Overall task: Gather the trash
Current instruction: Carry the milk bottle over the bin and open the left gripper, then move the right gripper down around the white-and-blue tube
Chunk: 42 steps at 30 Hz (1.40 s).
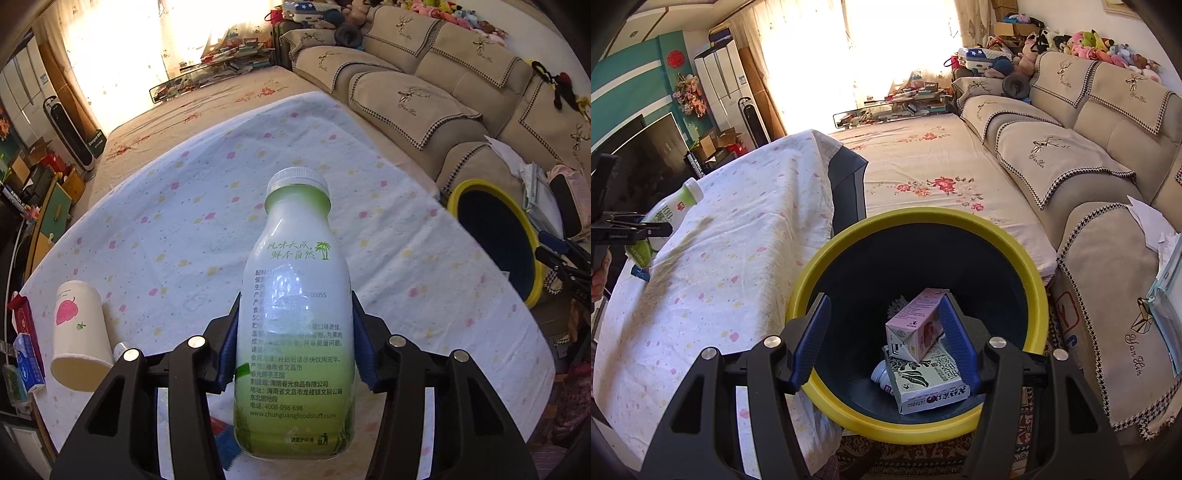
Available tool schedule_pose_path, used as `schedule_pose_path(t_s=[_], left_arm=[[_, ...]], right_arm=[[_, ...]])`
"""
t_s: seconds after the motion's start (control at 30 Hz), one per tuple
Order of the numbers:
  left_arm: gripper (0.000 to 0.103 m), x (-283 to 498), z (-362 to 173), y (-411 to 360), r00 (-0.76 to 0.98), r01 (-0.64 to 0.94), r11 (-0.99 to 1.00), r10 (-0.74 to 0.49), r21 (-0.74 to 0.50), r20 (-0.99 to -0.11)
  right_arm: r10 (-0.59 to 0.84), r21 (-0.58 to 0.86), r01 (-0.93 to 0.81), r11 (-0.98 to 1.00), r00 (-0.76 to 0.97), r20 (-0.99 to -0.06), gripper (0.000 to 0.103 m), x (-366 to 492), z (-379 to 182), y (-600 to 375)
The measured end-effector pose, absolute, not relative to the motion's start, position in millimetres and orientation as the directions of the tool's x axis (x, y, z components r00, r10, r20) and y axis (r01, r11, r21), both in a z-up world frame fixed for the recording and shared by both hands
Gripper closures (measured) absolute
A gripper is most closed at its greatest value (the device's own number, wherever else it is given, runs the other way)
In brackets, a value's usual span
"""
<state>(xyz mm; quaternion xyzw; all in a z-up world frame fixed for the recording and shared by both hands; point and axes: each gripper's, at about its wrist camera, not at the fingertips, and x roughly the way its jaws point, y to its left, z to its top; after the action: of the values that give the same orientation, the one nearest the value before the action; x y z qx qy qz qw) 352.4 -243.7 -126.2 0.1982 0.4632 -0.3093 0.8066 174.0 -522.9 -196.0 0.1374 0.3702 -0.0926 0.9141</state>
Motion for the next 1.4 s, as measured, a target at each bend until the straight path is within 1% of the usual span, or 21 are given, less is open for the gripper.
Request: schedule_pose_path(t_s=[0.2, 0.3, 0.4, 0.57, 0.67, 0.8, 0.83, 0.87, 0.93, 1.03, 1.1, 1.2, 1.27, 1.4], left_arm=[[0.052, 299.1, -96.2, -303.4, 0.338, 0.768, 0.640, -0.418, -0.009, -0.843], [0.052, 273.0, -93.7, -347.8, 0.290, 0.821, 0.570, -0.456, -0.026, -0.841], [0.052, 250.9, -100.9, -395.6, 0.229, 0.867, 0.496, -0.469, -0.040, -0.853], [0.052, 228.8, -131.3, -466.2, 0.153, 0.905, 0.423, -0.445, -0.056, -0.882], [0.052, 227.9, -153.4, -496.4, 0.132, 0.909, 0.414, -0.415, -0.058, -0.900], [0.051, 230.9, -174.8, -520.1, 0.171, 0.902, 0.431, -0.376, -0.009, -0.911], [0.047, 232.6, -176.0, -522.1, 0.188, 0.897, 0.442, -0.373, 0.004, -0.909], [0.040, 233.7, -174.2, -521.2, 0.205, 0.890, 0.456, -0.374, 0.014, -0.905], [0.034, 232.9, -167.3, -516.8, 0.224, 0.883, 0.469, -0.390, 0.016, -0.893], [0.031, 228.6, -147.2, -495.3, 0.271, 0.870, 0.492, -0.422, 0.033, -0.865], [0.029, 225.2, -129.7, -471.6, 0.285, 0.857, 0.515, -0.460, 0.008, -0.841], [0.021, 215.1, -104.2, -423.9, 0.313, 0.835, 0.550, -0.519, -0.030, -0.796], [0.013, 205.9, -89.8, -389.5, 0.341, 0.817, 0.574, -0.550, -0.049, -0.762], [0.008, 187.0, -68.2, -315.1, 0.438, 0.755, 0.653, -0.572, -0.062, -0.693]], right_arm=[[-0.104, 0.193, 0.319, 0.928, 0.719, -0.687, 0.045, 157.9, -191.4, -540.9], [-0.129, 0.188, 0.346, 0.919, 0.714, -0.688, 0.045, 147.1, -190.4, -551.6], [-0.155, 0.176, 0.370, 0.912, 0.709, -0.688, 0.045, 134.0, -189.0, -561.0], [-0.188, 0.172, 0.404, 0.898, 0.707, -0.682, 0.045, 111.9, -186.7, -578.7], [-0.196, 0.178, 0.418, 0.891, 0.708, -0.678, 0.045, 102.3, -186.6, -587.6], [-0.198, 0.195, 0.430, 0.881, 0.710, -0.676, 0.045, 93.8, -189.1, -595.9], [-0.196, 0.199, 0.432, 0.880, 0.711, -0.676, 0.044, 92.7, -189.3, -596.8], [-0.192, 0.204, 0.431, 0.879, 0.711, -0.676, 0.044, 91.8, -189.9, -597.7], [-0.187, 0.209, 0.429, 0.879, 0.713, -0.676, 0.044, 92.4, -189.2, -597.3], [-0.174, 0.213, 0.416, 0.884, 0.715, -0.677, 0.044, 94.3, -189.4, -593.2], [-0.163, 0.215, 0.405, 0.889, 0.718, -0.677, 0.045, 96.7, -189.3, -589.1], [-0.141, 0.215, 0.381, 0.899, 0.718, -0.681, 0.045, 103.7, -189.7, -578.1], [-0.123, 0.212, 0.357, 0.909, 0.719, -0.684, 0.045, 111.2, -189.3, -568.2], [-0.080, 0.199, 0.295, 0.935, 0.719, -0.690, 0.044, 130.8, -184.0, -540.8]])
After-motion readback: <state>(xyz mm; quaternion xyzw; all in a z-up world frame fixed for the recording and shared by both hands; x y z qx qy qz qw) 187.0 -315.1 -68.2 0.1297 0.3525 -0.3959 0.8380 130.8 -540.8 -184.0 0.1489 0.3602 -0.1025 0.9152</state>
